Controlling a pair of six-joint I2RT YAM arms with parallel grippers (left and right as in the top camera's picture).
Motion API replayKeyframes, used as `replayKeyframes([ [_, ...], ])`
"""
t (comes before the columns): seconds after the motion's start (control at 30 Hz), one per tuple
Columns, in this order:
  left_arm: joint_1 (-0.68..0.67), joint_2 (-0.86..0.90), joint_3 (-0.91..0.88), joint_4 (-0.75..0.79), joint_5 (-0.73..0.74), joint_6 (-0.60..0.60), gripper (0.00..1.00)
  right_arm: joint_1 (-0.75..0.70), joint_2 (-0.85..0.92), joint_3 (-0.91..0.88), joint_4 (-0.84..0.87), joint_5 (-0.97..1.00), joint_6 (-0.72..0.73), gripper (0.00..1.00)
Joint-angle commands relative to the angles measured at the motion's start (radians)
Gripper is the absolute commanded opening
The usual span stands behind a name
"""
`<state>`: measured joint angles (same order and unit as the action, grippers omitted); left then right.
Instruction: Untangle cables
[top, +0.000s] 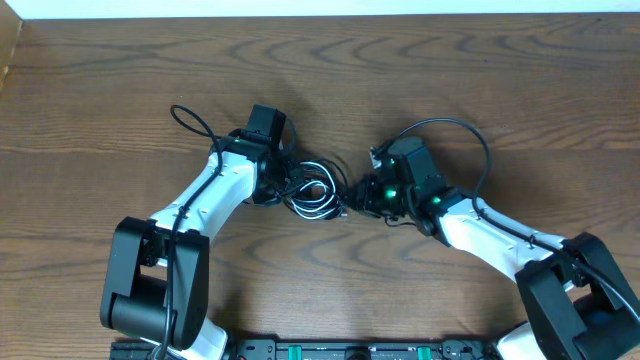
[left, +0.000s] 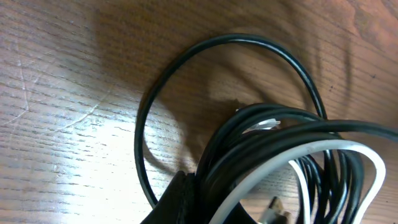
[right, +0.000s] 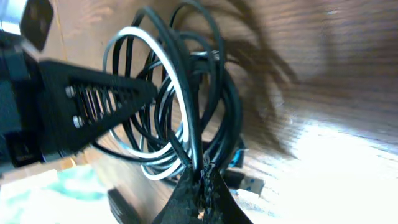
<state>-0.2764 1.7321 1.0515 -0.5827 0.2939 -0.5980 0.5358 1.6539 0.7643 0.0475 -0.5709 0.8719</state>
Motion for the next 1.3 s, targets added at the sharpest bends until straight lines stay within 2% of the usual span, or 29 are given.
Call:
replayKeyframes([
  [0.0,0.011,0.007,-0.006,-0.003,-0.005,0.013,0.08,0.028,-0.016,0.007,-0.003,0.004,-0.075,0.01],
  [0.1,0.011,0.007,-0.006,-0.003,-0.005,0.013,0.08,0.043,-0.016,0.007,-0.003,0.004,-0.102,0.01],
  [0.2,0.011,0.007,-0.006,-0.003,-0.006,0.013,0.17,0.050,-0.016,0.007,0.027,-0.011,-0.111,0.01],
  [0.3,0.011,0.007,-0.006,-0.003,-0.006,0.013,0.28,0.050,-0.016,0.007,0.144,-0.101,-0.111,0.01],
  [0.4,0.011,0.007,-0.006,-0.003,-0.006,0.013,0.29,0.050,-0.016,0.007,0.255,-0.122,-0.100,0.01],
  [0.47,0.011,0.007,-0.006,-0.003,-0.006,0.013,0.28,0.051,-0.016,0.007,0.248,-0.092,-0.095,0.01],
  [0.57,0.011,0.007,-0.006,-0.003,-0.006,0.013,0.09,0.051,-0.016,0.007,0.214,-0.082,-0.095,0.01],
  [0.97,0.011,0.007,-0.006,-0.003,-0.006,0.013,0.08,0.057,-0.016,0.007,0.068,-0.056,-0.108,0.01],
  [1.03,0.011,0.007,-0.006,-0.003,-0.006,0.013,0.08,0.061,-0.016,0.007,0.068,-0.043,-0.111,0.22],
  [1.13,0.011,0.007,-0.006,-0.003,-0.006,0.013,0.07,0.062,-0.016,0.007,0.069,-0.012,-0.111,0.27],
  [1.27,0.011,0.007,-0.006,-0.003,-0.006,0.013,0.08,0.062,-0.016,0.007,0.072,-0.011,-0.111,0.29],
])
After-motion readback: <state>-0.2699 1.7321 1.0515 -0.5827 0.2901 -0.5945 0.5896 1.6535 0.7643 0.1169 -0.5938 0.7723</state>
